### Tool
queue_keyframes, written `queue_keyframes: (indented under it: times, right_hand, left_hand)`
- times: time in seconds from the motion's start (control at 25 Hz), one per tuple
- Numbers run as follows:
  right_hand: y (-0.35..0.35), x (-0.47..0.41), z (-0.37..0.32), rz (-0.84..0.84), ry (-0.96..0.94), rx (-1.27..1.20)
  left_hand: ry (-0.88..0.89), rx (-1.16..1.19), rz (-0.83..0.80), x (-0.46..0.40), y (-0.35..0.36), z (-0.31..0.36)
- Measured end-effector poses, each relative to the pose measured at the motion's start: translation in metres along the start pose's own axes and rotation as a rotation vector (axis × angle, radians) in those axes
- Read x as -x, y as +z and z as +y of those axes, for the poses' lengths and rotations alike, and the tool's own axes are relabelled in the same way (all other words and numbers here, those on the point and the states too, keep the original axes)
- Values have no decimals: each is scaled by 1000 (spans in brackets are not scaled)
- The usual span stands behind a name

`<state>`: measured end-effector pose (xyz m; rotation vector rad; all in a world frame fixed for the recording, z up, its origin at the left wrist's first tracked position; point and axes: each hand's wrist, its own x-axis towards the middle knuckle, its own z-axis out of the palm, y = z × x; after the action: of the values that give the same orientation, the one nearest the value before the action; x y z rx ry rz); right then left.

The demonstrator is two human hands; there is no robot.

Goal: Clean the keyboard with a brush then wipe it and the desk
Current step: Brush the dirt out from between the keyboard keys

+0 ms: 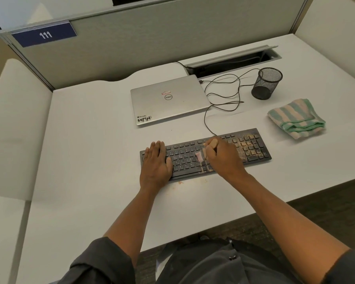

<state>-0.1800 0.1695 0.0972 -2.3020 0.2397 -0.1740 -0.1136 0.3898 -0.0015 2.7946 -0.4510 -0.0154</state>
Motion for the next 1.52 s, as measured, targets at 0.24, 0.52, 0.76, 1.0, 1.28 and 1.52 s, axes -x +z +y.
queue_keyframes:
  times: [0.24,0.52,0.76,1.0,1.28,1.52]
  right_hand:
    - [-7,-17,-6,-180,56,200]
    - [-4,-26,-18,-207,93,206]
    - [-7,-36,-25,-210,67,201]
    - [-2,-17,-27,-309,32,283]
    - [-11,-26,-30,-215,12,152]
    - [-7,-16,-20,-313,19,338]
  left_hand:
    - [8,1,9,1,-2,1]
    - [5,14,33,1,0,0]
    - [-4,22,30,0,0,0]
    - [9,15,63,-1,6,-5]
    - [4,19,78,-2,6,-3]
    - [6,28,66,-2,5,-3]
